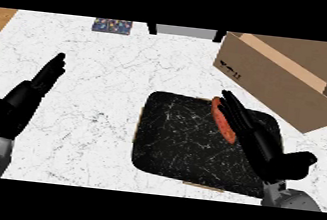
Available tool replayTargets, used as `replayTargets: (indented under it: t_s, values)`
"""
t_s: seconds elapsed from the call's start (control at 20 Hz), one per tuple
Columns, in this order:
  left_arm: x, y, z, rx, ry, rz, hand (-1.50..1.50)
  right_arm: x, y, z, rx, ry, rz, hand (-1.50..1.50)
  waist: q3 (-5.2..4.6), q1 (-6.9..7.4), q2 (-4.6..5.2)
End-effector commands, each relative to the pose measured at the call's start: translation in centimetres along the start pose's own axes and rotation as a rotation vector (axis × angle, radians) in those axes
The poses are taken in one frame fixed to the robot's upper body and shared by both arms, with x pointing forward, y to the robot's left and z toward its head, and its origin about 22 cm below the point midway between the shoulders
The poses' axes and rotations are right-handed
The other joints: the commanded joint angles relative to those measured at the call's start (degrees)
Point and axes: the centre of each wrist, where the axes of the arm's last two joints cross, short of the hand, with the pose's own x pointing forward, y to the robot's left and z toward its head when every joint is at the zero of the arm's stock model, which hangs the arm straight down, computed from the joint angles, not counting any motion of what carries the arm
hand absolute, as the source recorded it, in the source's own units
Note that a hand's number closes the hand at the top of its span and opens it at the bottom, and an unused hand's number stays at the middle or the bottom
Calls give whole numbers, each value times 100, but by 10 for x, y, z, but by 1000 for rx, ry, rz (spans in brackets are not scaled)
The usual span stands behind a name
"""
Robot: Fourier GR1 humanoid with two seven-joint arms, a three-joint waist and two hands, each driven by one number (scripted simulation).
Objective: Pick the sweet potato from the tray and place it in the cardboard box
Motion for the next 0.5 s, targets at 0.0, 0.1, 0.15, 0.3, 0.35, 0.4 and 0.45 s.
replayTargets:
  t_s: [0.0, 0.1, 0.15, 0.3, 0.35, 0.4, 0.45]
  values:
    - [6, -3, -2, -23, -39, 29, 0, 36, -20, -7, 2, -90, 43, -150, 87, -100, -68]
    - [17, -4, -10, -51, -114, -15, 0, 100, -69, -25, -14, -242, 139, -150, 86, -80, -51]
    - [17, -9, -9, -40, -181, -36, 0, 118, -78, -32, -24, -307, 151, -150, 85, -31, -41]
    - [31, -13, -16, -92, -230, -18, 0, 166, -118, -19, -32, -205, 637, -150, 54, -53, -2]
    - [23, -11, -14, -110, -228, -15, 0, 157, -146, -15, -76, -175, 582, -150, 83, 19, 46]
    - [18, -17, -13, -124, -237, 5, 0, 163, -162, -17, -57, -226, 543, -150, 90, 71, 38]
    - [8, -15, -10, -133, -229, 18, 0, 149, -176, -10, -21, -251, 523, -150, 94, 35, 19]
